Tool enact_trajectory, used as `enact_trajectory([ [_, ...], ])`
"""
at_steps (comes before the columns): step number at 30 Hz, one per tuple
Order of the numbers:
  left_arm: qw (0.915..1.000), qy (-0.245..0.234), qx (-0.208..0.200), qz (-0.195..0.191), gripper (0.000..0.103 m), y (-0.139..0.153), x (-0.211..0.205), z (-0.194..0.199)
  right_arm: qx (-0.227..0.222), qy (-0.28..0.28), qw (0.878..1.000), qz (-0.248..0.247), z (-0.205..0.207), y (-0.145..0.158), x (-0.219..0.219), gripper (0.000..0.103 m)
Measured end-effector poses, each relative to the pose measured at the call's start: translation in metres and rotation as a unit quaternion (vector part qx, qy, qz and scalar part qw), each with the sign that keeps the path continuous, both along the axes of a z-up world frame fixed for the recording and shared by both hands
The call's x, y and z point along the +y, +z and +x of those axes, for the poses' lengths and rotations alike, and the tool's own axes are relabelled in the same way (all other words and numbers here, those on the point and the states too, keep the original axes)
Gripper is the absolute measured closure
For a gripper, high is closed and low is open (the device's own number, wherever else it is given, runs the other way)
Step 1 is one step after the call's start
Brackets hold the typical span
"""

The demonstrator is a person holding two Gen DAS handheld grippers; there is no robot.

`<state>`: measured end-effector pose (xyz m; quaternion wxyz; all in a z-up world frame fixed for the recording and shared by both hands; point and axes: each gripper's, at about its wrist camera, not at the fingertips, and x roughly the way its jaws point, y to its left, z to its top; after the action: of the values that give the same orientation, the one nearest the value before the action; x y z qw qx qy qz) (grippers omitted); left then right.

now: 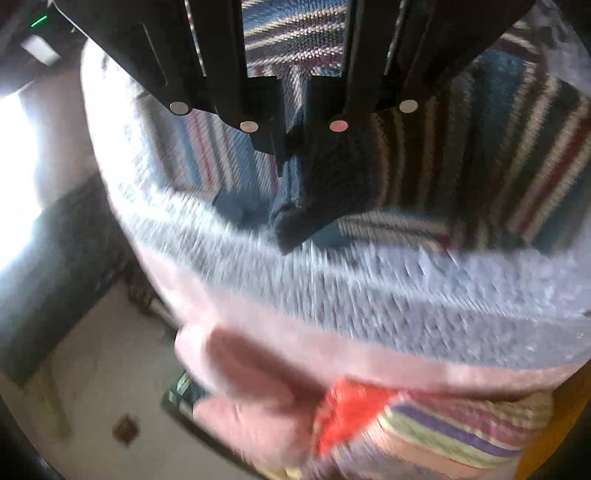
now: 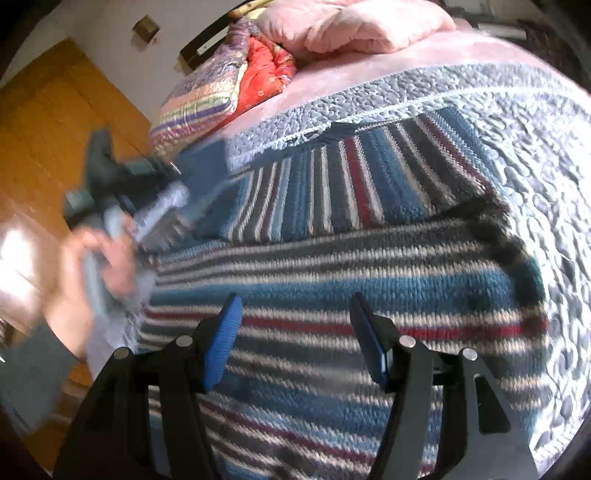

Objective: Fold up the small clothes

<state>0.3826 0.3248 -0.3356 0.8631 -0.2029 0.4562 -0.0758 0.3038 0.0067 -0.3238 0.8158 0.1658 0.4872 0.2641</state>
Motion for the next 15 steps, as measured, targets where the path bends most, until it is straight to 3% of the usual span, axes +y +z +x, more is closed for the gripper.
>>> enact_trajectory([
  [2, 0.999, -0.018, 0.037, 0.015, 0.086, -0.03, -0.018, 0.003, 0.043, -0.006, 0.998, 0.047, 0.027, -0.004, -0.003, 0.04],
  [4, 0.9986, -0.021, 0.047, 0.008, 0.076, -0.043, -0.021, 0.0, 0.084, -0.011, 0.992, 0.091, 0.05, -0.012, -0.004, 0.039],
  [8, 0.9995, 0.01, 0.006, -0.028, 0.03, -0.021, 0.004, -0.036, 0.164, -0.004, 0.97, 0.177, 0.111, -0.03, 0.013, 0.039],
  [13, 0.9977, 0.038, 0.002, -0.056, 0.026, -0.003, 0.052, -0.093, 0.263, 0.017, 0.939, 0.219, 0.164, -0.074, 0.067, 0.054],
  [15, 0.9965, 0.054, 0.008, -0.063, 0.025, -0.006, 0.07, -0.118, 0.279, 0.019, 0.936, 0.215, 0.171, -0.085, 0.082, 0.056],
])
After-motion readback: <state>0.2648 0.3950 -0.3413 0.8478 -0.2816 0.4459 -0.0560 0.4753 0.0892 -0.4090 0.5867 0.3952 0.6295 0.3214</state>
